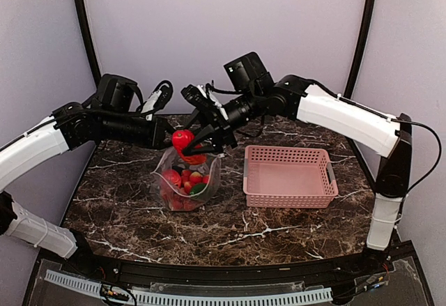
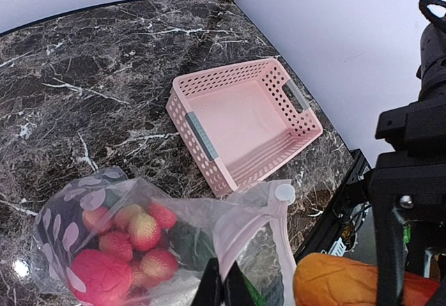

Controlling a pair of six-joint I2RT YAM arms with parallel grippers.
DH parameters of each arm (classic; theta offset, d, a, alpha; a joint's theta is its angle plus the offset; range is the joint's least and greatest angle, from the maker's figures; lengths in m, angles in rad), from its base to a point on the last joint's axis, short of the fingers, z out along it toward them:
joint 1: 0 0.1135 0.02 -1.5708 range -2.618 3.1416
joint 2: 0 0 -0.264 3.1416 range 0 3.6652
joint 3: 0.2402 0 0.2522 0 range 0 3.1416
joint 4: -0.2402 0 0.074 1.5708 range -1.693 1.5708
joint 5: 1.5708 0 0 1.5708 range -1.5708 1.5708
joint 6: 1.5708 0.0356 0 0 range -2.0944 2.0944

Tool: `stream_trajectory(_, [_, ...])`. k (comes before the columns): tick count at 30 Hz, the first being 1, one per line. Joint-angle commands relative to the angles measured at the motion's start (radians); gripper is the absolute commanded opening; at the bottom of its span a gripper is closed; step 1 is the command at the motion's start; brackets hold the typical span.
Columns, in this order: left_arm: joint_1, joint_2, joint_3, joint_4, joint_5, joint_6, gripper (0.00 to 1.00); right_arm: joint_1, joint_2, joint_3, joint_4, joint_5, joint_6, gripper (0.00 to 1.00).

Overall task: Place the food in the zip-top bag and seal the zipper
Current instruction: Place the fake fruit in the zipper food storage bag.

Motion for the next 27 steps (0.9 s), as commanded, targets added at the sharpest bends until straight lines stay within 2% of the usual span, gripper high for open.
stream_trajectory(1, [-0.001, -0.051, 0.033, 0.035, 0.020, -0.019, 0.01, 0.010, 0.057, 0.055, 0.014, -0.005, -0.030, 0.39])
stream_trajectory(10, [-0.001, -0.108, -0.032, 0.068, 0.001, -0.056, 0.01, 0.021, 0.151, 0.081, 0.018, 0.131, -0.045, 0.49])
stream_trajectory(13, [0.000, -0.110, -0.035, 0.057, -0.010, -0.046, 0.01, 0.022, 0.141, 0.057, 0.046, 0.156, 0.011, 0.58])
stream_trajectory(16, [-0.001, -0.102, -0.036, 0.046, -0.024, -0.037, 0.01, 0.027, 0.105, 0.034, 0.046, 0.176, 0.012, 0.64])
stream_trajectory(21, [-0.001, -0.085, -0.038, 0.036, -0.026, -0.019, 0.01, 0.026, -0.004, -0.015, -0.017, 0.217, -0.059, 0.65])
stream_trajectory(27, [0.002, -0.077, -0.020, -0.005, -0.039, 0.018, 0.01, 0.003, -0.201, -0.241, -0.026, 0.352, -0.143, 0.65])
